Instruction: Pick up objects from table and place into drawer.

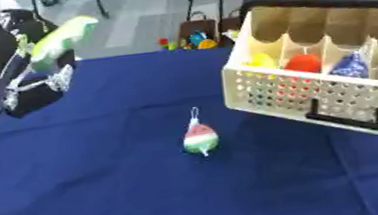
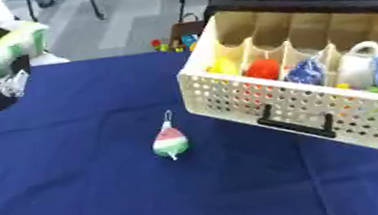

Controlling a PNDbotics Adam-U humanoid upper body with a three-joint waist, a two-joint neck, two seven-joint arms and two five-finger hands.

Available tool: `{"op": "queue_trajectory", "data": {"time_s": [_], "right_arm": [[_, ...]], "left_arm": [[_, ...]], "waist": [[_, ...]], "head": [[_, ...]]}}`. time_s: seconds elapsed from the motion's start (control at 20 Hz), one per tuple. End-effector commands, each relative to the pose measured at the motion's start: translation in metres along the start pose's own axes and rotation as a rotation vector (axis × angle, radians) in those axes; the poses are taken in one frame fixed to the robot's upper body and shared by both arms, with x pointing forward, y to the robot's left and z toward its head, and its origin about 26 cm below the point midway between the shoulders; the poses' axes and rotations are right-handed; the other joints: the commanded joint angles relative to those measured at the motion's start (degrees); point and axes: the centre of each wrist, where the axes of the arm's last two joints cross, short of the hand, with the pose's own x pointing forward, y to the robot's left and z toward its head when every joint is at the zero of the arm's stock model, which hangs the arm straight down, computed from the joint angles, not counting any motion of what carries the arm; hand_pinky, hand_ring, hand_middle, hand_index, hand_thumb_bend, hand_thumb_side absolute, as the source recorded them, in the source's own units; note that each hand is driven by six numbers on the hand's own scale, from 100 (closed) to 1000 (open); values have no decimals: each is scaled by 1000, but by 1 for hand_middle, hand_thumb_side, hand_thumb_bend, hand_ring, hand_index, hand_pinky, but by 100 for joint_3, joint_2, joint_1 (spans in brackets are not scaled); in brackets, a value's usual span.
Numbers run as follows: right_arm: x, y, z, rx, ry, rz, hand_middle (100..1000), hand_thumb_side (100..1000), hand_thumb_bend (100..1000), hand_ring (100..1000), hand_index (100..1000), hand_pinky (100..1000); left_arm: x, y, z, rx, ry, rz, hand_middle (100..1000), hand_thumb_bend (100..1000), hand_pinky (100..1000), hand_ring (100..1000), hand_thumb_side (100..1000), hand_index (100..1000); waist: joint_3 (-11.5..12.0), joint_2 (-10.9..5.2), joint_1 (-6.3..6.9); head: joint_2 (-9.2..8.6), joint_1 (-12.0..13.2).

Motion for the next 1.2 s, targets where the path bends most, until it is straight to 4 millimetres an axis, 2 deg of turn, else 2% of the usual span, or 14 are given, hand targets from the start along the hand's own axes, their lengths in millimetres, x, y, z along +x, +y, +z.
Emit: {"op": "queue_trajectory", "data": {"time_s": [0.05, 0.35, 0.8, 1.0, 1.2], "right_arm": [[1, -2, -7, 7, -30, -14, 642, 636, 100, 600, 731, 595], [2, -1, -7, 19, -30, -26, 651, 625, 100, 602, 731, 592], [2, -1, -7, 35, -28, -44, 662, 621, 100, 603, 730, 592], [1, -2, -9, 32, -34, -43, 669, 616, 100, 604, 730, 591], [1, -1, -10, 29, -39, -46, 674, 616, 100, 604, 730, 591]], "left_arm": [[3, 20, -13, 17, -71, 0, 486, 100, 236, 554, 262, 662], [19, 37, -34, 18, -175, 66, 480, 100, 230, 550, 260, 660], [46, 68, -64, 33, -307, 161, 479, 100, 232, 551, 291, 661], [61, 81, -74, 40, -355, 191, 477, 100, 230, 550, 294, 660], [73, 83, -80, 8, -410, 242, 467, 100, 216, 542, 298, 658]], "waist": [[-22, -137, 1], [-129, -259, 35], [-263, -415, 97], [-267, -427, 113], [-301, -437, 138]], "head": [[77, 21], [173, -80], [261, -43], [108, -132], [-48, -254]]}}
